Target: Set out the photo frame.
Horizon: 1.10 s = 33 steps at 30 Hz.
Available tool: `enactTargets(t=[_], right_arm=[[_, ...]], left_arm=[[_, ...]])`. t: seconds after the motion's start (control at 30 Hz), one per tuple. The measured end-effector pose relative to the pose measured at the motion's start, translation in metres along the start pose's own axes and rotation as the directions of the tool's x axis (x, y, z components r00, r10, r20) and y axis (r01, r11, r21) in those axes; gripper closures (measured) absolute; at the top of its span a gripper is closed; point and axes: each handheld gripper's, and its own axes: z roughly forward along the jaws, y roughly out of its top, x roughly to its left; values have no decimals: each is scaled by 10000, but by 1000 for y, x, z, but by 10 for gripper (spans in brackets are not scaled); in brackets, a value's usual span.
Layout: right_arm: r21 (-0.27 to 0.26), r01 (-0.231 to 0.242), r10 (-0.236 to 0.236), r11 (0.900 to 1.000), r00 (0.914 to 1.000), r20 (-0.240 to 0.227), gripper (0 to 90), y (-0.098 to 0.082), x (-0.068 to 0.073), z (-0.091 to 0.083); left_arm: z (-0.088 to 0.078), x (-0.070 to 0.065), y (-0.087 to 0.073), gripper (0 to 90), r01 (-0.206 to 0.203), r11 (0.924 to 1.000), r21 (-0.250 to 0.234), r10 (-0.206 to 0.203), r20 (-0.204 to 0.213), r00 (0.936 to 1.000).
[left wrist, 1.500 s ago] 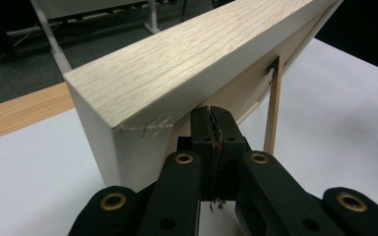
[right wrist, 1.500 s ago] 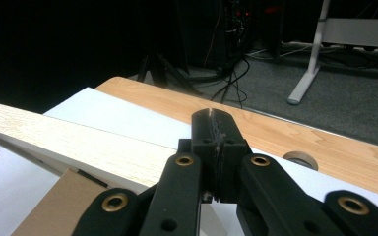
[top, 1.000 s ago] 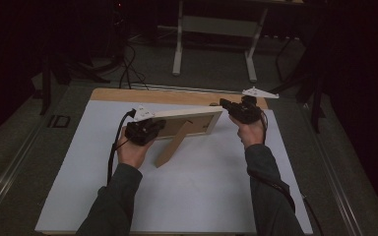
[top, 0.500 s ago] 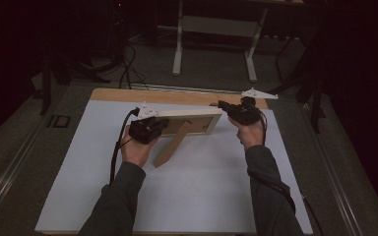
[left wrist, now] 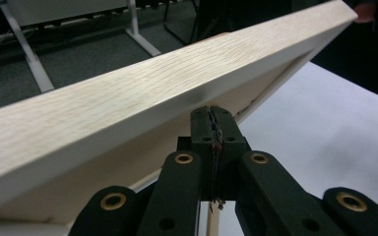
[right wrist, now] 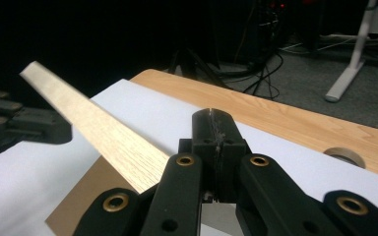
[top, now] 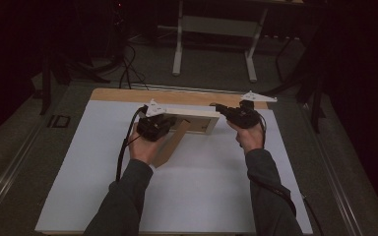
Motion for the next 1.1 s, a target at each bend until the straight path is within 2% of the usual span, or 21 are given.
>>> enactTargets(t=[0.2, 0.33, 0.53, 0.63, 0.73, 0.93, 1.1], right_arm=[[140, 249, -247, 9996, 9996, -149, 896, -1, 6, 3], [164, 247, -244, 9996, 9995, -177, 894, -1, 7, 5], [316, 227, -223, 9992, 9997, -121, 891, -3, 5, 8], [341, 219, -215, 9992, 9997, -118, 892, -3, 5, 8], [402, 266, -259, 9988, 9995, -170, 892, -3, 5, 9], [487, 338, -327, 9982, 9992, -233, 892, -3, 6, 9], [561, 457, -441, 9974, 9986, -297, 894, -3, 8, 9]], left_arm=[[4, 0, -1, 900, -9, 9997, 228, 9, -19, 10000], [10, 2, -3, 900, -23, 9989, 462, 27, -94, 10000], [14, 9, -1, 900, 439, 9980, 453, -430, -215, 9988], [17, 11, 1, 900, 500, 9973, 536, -486, -274, 9984], [20, 10, 3, 900, 436, 9968, 670, -419, -274, 9987], [24, 5, 5, 900, 407, 9972, 632, -404, -72, 9992], [26, -2, 12, 900, 81, 9969, 788, -87, 80, 9999]])
